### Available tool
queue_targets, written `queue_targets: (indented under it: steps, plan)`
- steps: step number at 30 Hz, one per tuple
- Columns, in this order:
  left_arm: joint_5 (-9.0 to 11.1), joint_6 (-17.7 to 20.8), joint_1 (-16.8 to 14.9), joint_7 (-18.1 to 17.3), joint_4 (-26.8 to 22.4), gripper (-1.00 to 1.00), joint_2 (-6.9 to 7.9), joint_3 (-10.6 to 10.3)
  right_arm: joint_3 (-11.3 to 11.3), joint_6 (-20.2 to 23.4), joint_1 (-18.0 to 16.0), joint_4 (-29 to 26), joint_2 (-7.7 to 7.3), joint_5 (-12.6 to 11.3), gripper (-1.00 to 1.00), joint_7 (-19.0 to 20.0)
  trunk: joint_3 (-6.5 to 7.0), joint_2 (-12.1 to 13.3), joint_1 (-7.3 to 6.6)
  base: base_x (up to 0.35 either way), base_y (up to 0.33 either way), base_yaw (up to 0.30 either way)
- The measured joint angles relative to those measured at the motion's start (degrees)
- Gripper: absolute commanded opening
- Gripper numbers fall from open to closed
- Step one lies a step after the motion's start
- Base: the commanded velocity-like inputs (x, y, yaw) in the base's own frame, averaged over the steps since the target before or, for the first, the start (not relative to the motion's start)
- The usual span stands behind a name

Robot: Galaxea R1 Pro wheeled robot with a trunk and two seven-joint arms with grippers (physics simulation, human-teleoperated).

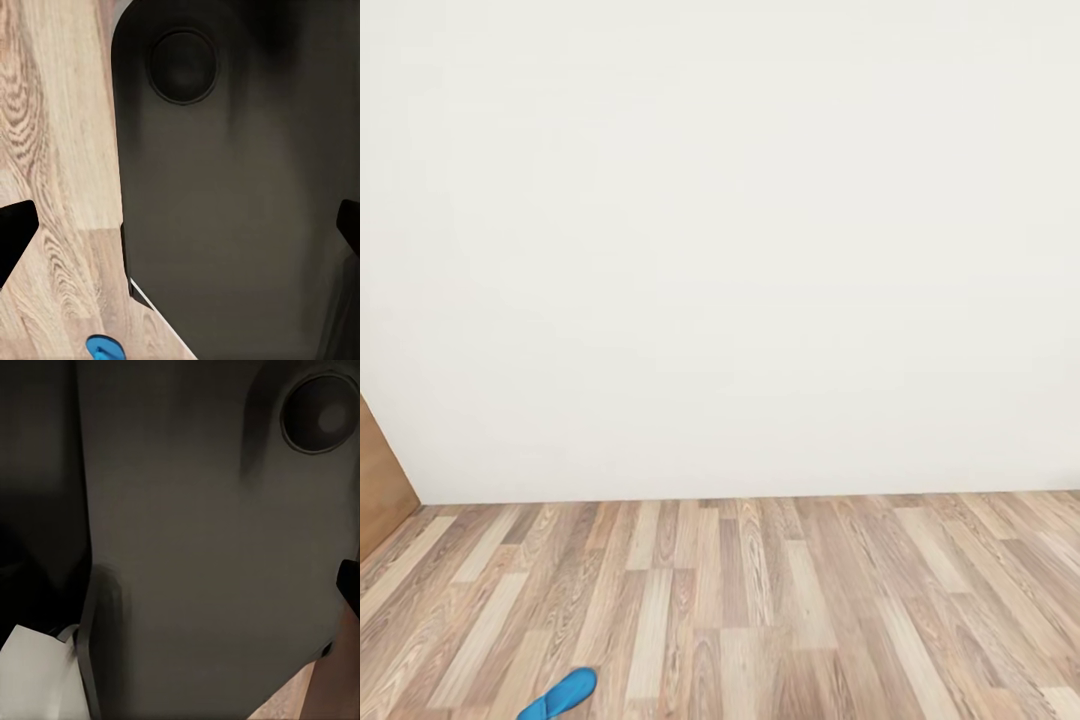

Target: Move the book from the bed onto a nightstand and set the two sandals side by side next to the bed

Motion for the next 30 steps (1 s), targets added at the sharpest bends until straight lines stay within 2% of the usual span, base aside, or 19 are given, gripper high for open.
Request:
queue_targets:
  steps: [30]
  plan:
    - [0.0, 0.0, 0.0, 0.0, 0.0, 1.0, 0.0, 0.0, 0.0, 0.0, 0.0, 0.1, 0.02, 0.0, 1.0, 0.0, 0.0, 0.0, 0.0, 0.149, 0.0, 0.0]
